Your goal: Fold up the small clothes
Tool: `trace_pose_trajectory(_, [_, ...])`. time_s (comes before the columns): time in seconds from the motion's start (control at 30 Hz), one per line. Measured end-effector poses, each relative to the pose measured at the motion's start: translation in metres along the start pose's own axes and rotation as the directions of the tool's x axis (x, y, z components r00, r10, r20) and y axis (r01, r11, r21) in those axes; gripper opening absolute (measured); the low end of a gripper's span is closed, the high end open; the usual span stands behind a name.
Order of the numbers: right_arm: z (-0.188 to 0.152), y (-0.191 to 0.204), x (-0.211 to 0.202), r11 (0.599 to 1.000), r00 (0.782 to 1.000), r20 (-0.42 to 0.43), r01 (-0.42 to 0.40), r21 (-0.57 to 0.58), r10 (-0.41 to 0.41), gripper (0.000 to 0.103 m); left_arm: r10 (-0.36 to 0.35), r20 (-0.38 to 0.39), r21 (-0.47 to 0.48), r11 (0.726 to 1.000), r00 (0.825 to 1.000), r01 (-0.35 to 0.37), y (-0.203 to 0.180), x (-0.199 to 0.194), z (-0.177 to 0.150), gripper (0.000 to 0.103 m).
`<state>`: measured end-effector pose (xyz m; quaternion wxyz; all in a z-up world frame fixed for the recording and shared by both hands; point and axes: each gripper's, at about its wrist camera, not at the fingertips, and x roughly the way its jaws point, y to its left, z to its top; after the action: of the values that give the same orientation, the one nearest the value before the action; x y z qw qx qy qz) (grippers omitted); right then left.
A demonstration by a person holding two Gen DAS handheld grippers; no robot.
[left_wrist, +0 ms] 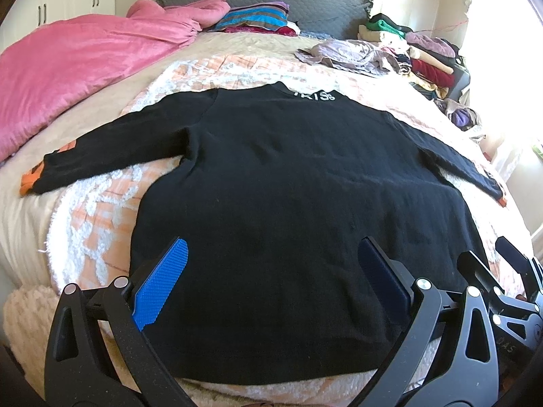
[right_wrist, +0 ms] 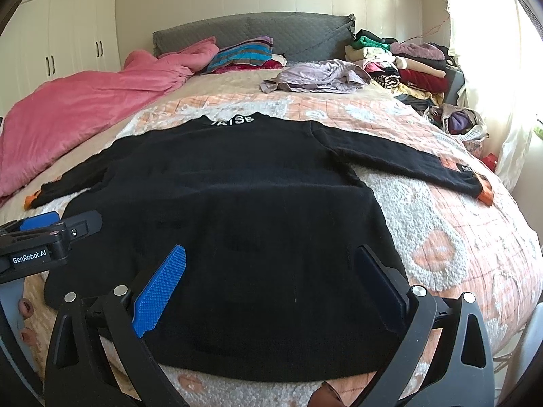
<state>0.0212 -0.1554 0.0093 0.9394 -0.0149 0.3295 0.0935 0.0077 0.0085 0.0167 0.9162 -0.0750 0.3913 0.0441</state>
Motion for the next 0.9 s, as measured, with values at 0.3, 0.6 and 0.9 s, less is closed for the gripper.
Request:
trace_pose_trajectory(0.3, [0.025, -0.002, 0.015, 1.0, 1.0, 0.009, 0.0, 0.01, 0.0, 0.099, 0.005, 0.007, -0.02, 1.0, 1.0, -0.005, 0.009, 0.01, 0.024, 0.094])
trace_pose_trajectory(0.6, [0.052, -0.015, 0.031, 0.999, 1.0, 0.016, 0.012, 0.034, -0.012, 0.099, 0.018, -0.001, -0.015, 1.0, 1.0, -0.018, 0.012, 0.025, 0.044, 0.094])
trace_pose_trajectory(0.9, [0.079, -0.036, 0.045, 0.996, 0.999, 0.028, 0.027, 0.09, -0.029, 0.099, 0.022, 0.0, -0.004, 1.0, 1.0, -0.022, 0.006, 0.039, 0.068, 0.094])
